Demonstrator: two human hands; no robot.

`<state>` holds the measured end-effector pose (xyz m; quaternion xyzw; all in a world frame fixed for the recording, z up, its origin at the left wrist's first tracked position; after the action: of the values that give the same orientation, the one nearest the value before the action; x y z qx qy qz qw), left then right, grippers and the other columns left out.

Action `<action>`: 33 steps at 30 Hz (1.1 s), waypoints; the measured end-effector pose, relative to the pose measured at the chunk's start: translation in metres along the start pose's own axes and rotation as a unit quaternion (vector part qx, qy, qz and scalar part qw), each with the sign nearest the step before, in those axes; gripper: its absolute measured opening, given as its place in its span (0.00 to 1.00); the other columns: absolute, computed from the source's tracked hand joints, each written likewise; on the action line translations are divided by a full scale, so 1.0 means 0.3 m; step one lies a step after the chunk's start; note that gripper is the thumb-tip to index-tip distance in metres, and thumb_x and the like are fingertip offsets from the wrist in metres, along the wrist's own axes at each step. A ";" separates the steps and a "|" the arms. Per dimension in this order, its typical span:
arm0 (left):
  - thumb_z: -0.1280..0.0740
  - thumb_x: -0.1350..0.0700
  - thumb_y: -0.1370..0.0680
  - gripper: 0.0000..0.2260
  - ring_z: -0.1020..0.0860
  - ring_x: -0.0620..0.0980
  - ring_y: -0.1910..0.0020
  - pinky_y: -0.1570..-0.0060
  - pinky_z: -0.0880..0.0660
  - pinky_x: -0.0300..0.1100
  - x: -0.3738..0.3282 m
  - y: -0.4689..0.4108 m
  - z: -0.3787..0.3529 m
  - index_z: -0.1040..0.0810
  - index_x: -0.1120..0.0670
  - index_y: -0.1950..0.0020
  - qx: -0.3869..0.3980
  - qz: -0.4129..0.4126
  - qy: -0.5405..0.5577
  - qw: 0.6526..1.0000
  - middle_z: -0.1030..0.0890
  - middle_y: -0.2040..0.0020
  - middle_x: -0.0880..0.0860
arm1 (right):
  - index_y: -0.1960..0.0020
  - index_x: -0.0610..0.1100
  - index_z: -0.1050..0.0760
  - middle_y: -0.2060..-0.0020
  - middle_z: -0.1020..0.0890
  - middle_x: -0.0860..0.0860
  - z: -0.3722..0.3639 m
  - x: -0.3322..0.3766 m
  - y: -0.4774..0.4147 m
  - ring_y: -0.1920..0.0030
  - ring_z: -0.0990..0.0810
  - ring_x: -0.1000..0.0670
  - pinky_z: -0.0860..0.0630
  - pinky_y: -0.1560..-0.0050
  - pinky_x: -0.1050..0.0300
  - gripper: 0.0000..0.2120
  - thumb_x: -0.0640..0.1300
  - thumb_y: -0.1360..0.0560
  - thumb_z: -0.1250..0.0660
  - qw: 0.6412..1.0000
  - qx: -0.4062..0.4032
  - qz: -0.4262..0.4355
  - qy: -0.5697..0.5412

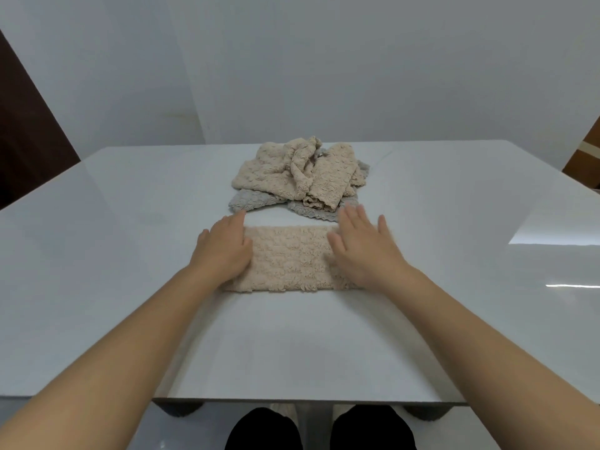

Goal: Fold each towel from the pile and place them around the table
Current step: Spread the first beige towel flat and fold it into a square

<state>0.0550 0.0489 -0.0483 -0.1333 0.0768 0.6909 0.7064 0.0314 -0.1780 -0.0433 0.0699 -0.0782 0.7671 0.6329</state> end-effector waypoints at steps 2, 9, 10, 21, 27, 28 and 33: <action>0.48 0.60 0.20 0.24 0.29 0.59 0.36 0.34 0.35 0.54 -0.001 -0.025 0.025 0.43 0.54 0.23 -0.018 -0.012 -0.005 1.000 0.29 0.30 0.57 | 0.21 0.41 0.60 0.21 0.58 0.46 -0.024 0.069 -0.021 0.22 0.62 0.47 0.63 0.23 0.42 0.30 0.55 0.17 0.59 1.000 0.005 0.028 0.005; 0.48 0.55 0.18 0.18 0.28 0.54 0.38 0.41 0.31 0.49 0.003 -0.092 0.016 0.30 0.55 0.30 0.016 -0.057 -0.052 0.997 0.27 0.35 0.54 | 0.20 0.43 0.60 0.21 0.59 0.48 -0.145 0.121 -0.068 0.22 0.63 0.47 0.63 0.24 0.40 0.31 0.58 0.18 0.59 0.997 0.048 0.044 0.036; 0.47 0.54 0.18 0.18 0.29 0.54 0.37 0.41 0.31 0.49 0.008 -0.097 0.013 0.29 0.56 0.31 0.014 -0.054 -0.064 0.996 0.28 0.34 0.54 | 0.20 0.43 0.59 0.21 0.59 0.48 -0.148 0.122 -0.067 0.22 0.63 0.48 0.63 0.24 0.40 0.32 0.59 0.18 0.59 0.997 0.045 0.044 0.034; 0.46 0.50 0.20 0.17 0.29 0.55 0.40 0.45 0.33 0.50 -0.081 -0.052 -0.035 0.28 0.55 0.36 -0.033 -0.028 -0.113 0.993 0.27 0.39 0.55 | 0.20 0.43 0.58 0.21 0.57 0.48 -0.144 0.121 -0.065 0.22 0.61 0.48 0.62 0.24 0.40 0.31 0.58 0.18 0.58 0.998 0.033 0.040 0.026; 0.28 0.48 0.28 0.14 0.23 0.49 0.57 0.58 0.26 0.40 0.019 -0.140 0.031 0.22 0.54 0.48 0.103 0.138 0.172 0.970 0.20 0.51 0.53 | 0.20 0.44 0.59 0.21 0.58 0.49 -0.142 0.120 -0.064 0.22 0.62 0.48 0.62 0.24 0.40 0.31 0.58 0.18 0.58 0.998 0.034 0.043 0.024; 0.26 0.48 0.29 0.17 0.21 0.51 0.57 0.55 0.23 0.42 0.036 -0.142 0.027 0.22 0.56 0.47 0.131 0.175 0.240 0.946 0.18 0.51 0.54 | 0.20 0.44 0.59 0.21 0.58 0.49 -0.143 0.119 -0.064 0.22 0.63 0.48 0.63 0.24 0.40 0.31 0.58 0.18 0.58 0.998 0.035 0.043 0.024; 0.29 0.39 0.28 0.22 0.22 0.53 0.59 0.55 0.22 0.46 0.069 -0.099 -0.013 0.22 0.57 0.48 0.229 0.251 0.344 0.875 0.20 0.56 0.56 | 0.20 0.44 0.59 0.21 0.59 0.49 -0.143 0.117 -0.065 0.22 0.63 0.49 0.64 0.24 0.41 0.31 0.58 0.18 0.58 0.998 0.040 0.041 0.024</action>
<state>0.0857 0.0674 -0.0556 -0.1737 0.5018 0.7187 0.4488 0.0437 -0.1317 -0.0773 0.0738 -0.0351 0.7965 0.5991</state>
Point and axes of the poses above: each hand's wrist, its own y-axis away from the middle knuckle, its own z-axis out of the back of the hand, x = y × z, the point moved 5 cm from there along -y, towards the middle knuckle
